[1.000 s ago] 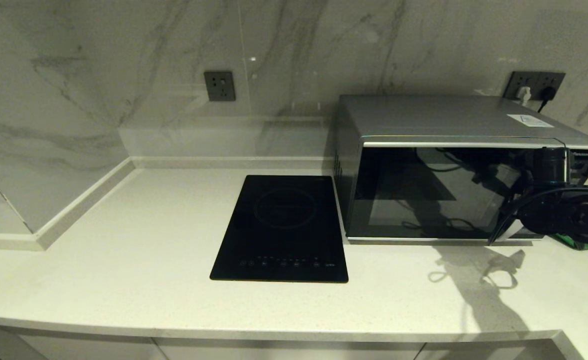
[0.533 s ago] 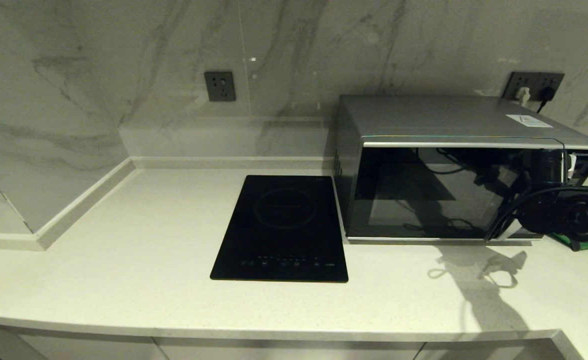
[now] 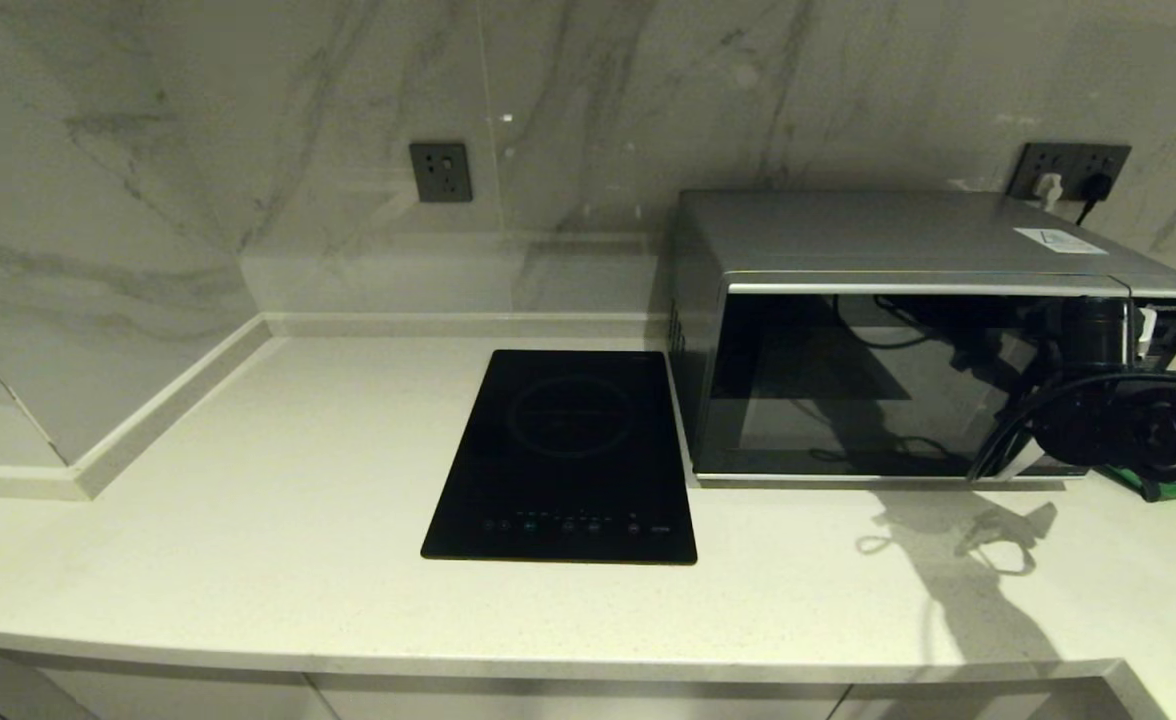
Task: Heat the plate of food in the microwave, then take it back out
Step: Open the microwave oven
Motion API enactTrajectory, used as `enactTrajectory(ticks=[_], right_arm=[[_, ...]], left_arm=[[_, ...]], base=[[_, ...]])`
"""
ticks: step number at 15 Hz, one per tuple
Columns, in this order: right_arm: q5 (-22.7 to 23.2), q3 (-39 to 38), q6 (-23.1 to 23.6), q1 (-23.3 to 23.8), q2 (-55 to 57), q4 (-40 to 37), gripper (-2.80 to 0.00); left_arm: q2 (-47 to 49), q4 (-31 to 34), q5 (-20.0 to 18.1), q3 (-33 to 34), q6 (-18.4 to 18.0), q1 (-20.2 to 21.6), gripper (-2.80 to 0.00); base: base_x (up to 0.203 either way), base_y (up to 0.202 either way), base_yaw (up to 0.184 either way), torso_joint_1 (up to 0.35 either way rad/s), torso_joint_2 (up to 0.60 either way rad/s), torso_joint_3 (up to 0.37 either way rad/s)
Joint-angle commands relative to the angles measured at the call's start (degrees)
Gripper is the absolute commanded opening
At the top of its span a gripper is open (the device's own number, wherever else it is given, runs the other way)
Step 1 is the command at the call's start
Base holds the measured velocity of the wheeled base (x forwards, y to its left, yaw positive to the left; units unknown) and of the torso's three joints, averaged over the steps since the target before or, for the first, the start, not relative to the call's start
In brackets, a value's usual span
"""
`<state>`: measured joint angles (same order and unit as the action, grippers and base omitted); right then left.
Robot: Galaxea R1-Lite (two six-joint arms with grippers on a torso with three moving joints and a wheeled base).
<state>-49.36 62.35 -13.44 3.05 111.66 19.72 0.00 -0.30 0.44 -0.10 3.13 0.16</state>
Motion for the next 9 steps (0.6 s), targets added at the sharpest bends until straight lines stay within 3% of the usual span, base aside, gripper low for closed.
enactTrajectory(ticks=[1,9], right_arm=[[-0.47,-1.91,-0.18,-0.16,-2.59,0.10,0.00],[-2.32,-7.60,-3.00,-2.52,-5.70,-0.21,0.00]], left_arm=[[0.00,-0.05,0.00,0.01,0.03,0.02,-2.80],[0.00,-0.05,0.00,0.01,0.03,0.02,-2.80]], base=[[0.000,0.000,0.000,0.000,0.00,0.000],[0.000,0.000,0.000,0.000,0.00,0.000]])
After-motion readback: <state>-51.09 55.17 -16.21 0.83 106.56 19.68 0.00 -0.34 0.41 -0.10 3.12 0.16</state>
